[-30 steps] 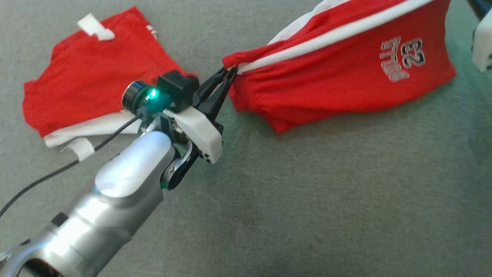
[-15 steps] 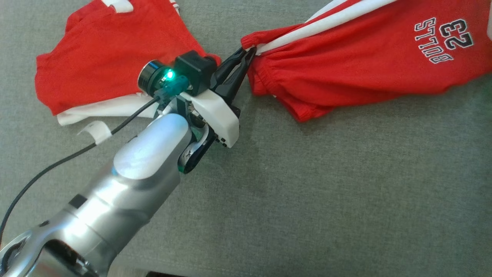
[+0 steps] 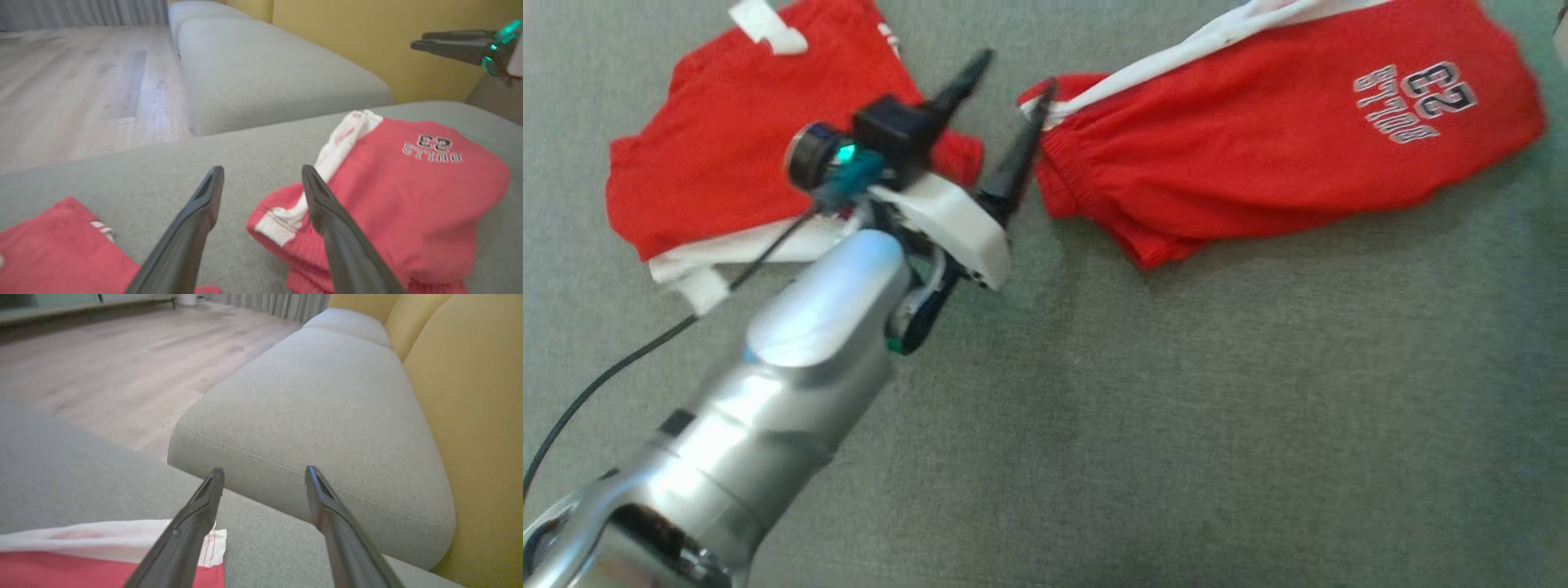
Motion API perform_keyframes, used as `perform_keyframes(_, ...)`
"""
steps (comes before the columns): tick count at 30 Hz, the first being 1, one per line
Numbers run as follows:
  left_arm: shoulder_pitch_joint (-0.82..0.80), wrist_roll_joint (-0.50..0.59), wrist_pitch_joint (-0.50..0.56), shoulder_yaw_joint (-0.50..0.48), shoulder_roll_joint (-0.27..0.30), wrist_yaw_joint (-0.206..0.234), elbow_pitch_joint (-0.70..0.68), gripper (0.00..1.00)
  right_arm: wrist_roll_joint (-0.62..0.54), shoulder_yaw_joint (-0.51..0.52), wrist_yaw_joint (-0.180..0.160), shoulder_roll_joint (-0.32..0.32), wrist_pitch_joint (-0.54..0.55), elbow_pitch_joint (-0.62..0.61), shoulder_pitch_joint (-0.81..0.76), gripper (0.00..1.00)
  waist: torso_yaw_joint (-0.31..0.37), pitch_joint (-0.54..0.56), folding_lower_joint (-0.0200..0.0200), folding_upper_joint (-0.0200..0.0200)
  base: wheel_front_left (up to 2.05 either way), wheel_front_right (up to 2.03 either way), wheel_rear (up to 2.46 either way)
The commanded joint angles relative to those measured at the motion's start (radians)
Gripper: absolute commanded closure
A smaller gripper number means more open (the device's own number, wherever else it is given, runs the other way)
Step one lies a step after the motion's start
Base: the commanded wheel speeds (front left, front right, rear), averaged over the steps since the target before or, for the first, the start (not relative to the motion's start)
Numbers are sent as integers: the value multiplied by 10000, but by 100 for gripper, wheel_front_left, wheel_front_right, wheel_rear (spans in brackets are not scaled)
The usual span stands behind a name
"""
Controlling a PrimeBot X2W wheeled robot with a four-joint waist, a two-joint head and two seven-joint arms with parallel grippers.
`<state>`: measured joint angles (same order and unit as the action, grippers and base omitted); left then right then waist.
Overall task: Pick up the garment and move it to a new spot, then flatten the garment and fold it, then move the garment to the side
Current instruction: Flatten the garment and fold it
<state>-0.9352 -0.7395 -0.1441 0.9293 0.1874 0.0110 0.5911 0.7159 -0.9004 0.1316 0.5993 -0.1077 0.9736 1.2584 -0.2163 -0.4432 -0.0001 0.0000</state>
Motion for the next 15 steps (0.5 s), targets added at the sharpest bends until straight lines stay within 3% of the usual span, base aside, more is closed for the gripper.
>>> perform_keyframes(1, -100, -137, -216, -530, 452, 143, -177, 0, 300, 78, -9, -81, -304, -231, -443, 0, 237, 442, 1, 0, 0, 0, 0)
perform_keyframes(9, 855, -483, -968, -1380, 1084, 633, -556, 0, 1098, 656, -9, -369, -1413, -786, -1756, 0, 843, 1912, 1, 0, 0, 0, 0)
perform_keyframes(15, 2094, -517, -1152, -1994, 1441, 936, -1356, 0, 665, 1771, -9, -840, -1534, -1301, -2973, 0, 1224, 2825, 1, 0, 0, 0, 0)
